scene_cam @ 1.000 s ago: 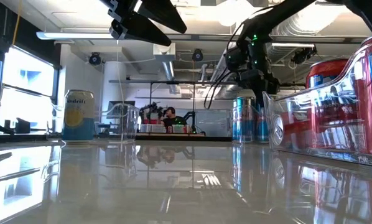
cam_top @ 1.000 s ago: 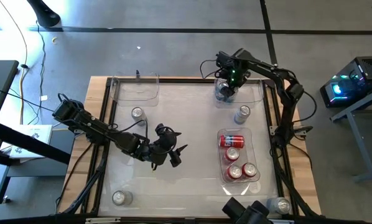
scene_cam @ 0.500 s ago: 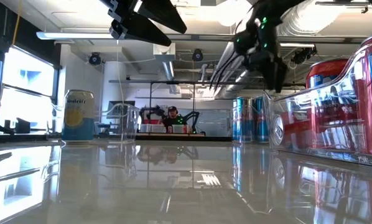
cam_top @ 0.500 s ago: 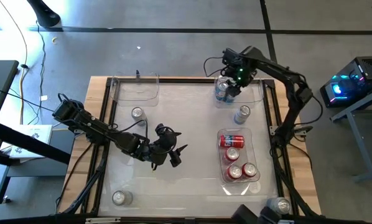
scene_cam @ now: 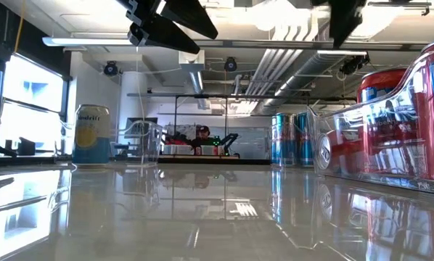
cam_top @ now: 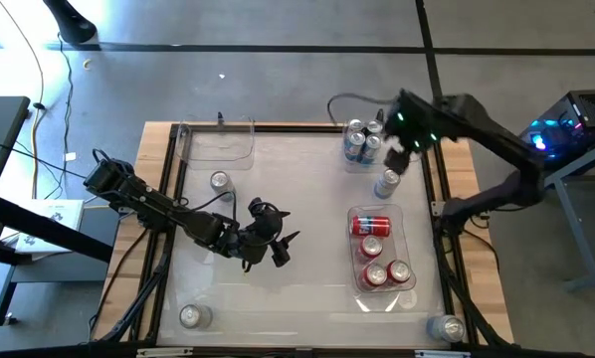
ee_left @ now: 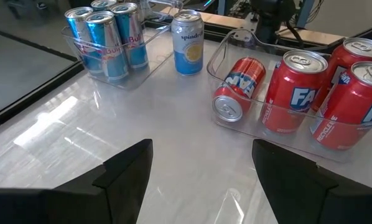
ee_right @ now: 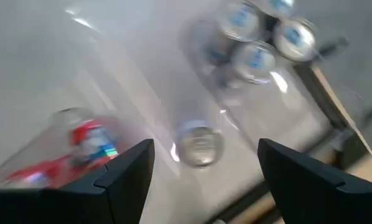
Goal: Sort soda cans
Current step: Remove the top orange soda can from the bottom right transparent bin
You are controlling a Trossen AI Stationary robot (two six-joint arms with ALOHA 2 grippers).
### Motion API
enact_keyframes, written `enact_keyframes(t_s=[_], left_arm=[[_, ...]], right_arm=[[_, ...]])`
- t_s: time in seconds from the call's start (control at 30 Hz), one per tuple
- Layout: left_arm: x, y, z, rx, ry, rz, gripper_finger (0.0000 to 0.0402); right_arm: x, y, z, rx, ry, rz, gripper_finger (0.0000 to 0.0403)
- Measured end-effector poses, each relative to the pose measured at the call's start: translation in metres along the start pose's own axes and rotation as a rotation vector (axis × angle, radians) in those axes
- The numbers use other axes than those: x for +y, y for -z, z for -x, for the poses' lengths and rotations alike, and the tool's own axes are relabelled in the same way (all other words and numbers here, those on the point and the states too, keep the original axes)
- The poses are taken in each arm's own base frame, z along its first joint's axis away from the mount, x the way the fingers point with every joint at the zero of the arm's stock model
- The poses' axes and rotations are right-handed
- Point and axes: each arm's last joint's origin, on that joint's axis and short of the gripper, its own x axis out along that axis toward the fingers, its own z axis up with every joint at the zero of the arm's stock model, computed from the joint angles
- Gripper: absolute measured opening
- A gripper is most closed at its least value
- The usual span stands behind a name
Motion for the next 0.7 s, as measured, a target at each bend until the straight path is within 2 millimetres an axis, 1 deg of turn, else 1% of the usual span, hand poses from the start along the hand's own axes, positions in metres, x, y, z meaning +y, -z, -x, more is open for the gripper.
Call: enact_keyframes(t_s=[0.07, 0.13, 0.2, 0.23, 0.33, 0.43, 0.53, 0.6, 0.7], left_arm=[[0.0, 0.0, 0.0, 0.0, 0.0, 0.0, 0.0268], [0.0, 0.0, 0.0, 0.0, 0.0, 0.0, 0.0268], [0.0, 0.0, 0.0, 0.0, 0.001, 0.001, 0.0268], [0.0, 0.0, 0.0, 0.0, 0.001, 0.001, 0.0268], [0.0, 0.0, 0.0, 0.0, 0.0, 0.004, 0.0268], [0.0, 0.0, 0.0, 0.0, 0.0, 0.005, 0.0268], [0.0, 0.0, 0.0, 0.0, 0.0, 0.005, 0.0268], [0.0, 0.0, 0.0, 0.0, 0.0, 0.005, 0.0268], [0.0, 0.0, 0.0, -0.001, 0.0, 0.006, 0.0268]], right_arm=[[0.019, 0.012, 0.013, -0.042, -0.051, 0.058, 0.028], [0.037, 0.022, 0.021, -0.066, -0.101, 0.117, 0.0276], [0.056, 0.033, 0.02, -0.089, -0.156, 0.188, 0.0268], [0.066, 0.039, 0.015, -0.096, -0.184, 0.226, 0.0264], [0.093, 0.06, -0.012, -0.091, -0.256, 0.321, 0.0252], [0.111, 0.079, -0.044, -0.04, -0.264, 0.363, 0.0241], [0.116, 0.093, -0.072, 0.011, -0.225, 0.345, 0.0225], [0.117, 0.1, -0.088, 0.04, -0.203, 0.32, 0.0211], [0.114, 0.112, -0.109, 0.091, -0.158, 0.335, 0.019]])
